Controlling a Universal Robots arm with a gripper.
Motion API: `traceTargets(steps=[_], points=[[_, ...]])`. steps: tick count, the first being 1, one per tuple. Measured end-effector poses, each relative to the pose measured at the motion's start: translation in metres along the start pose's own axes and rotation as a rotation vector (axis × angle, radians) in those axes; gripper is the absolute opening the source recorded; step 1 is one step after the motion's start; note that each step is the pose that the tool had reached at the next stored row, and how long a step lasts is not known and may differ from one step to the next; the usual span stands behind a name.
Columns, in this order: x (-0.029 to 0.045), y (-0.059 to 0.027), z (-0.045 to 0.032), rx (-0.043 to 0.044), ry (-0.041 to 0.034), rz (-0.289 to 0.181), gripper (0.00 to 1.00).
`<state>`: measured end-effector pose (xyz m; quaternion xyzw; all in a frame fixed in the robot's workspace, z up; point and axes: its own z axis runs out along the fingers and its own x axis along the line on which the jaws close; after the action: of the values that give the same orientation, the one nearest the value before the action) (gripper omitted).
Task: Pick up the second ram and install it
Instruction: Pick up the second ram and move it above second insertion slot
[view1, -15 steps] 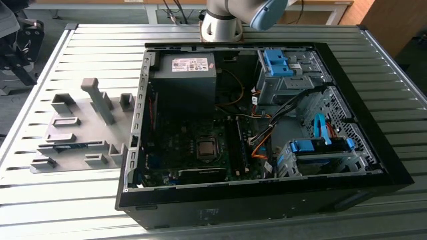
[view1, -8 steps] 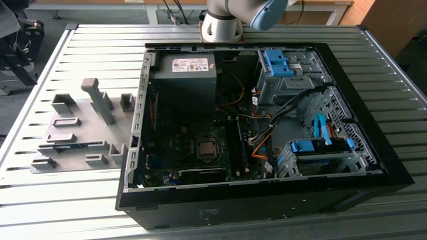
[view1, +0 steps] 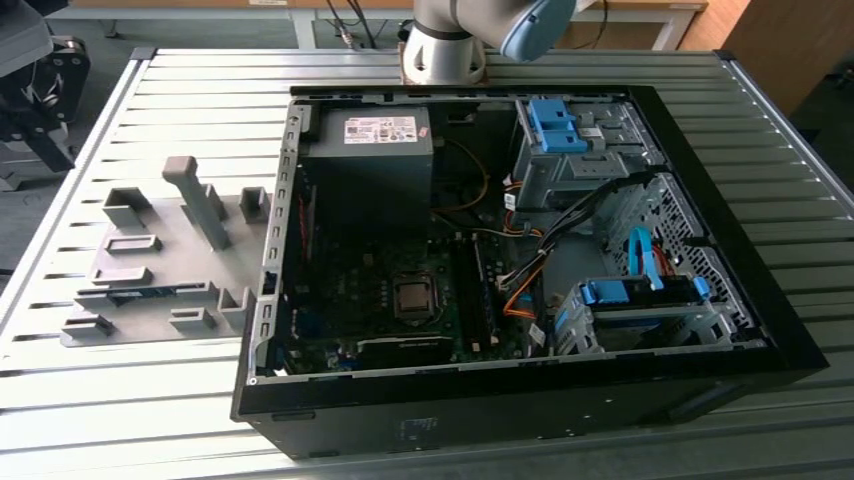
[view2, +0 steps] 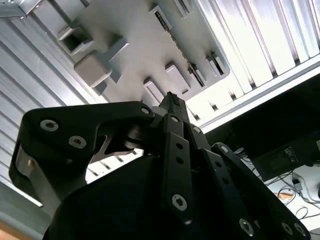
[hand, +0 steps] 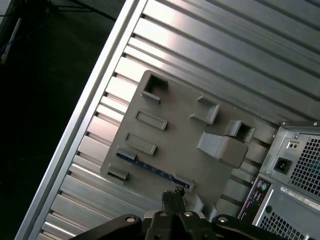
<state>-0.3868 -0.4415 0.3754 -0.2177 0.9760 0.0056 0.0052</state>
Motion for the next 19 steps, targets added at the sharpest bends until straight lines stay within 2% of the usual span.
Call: traceTargets(steps=[19], points=[[0.0001,0.0000,0.0000,-0.0028,0.0034,-0.311,0.11]])
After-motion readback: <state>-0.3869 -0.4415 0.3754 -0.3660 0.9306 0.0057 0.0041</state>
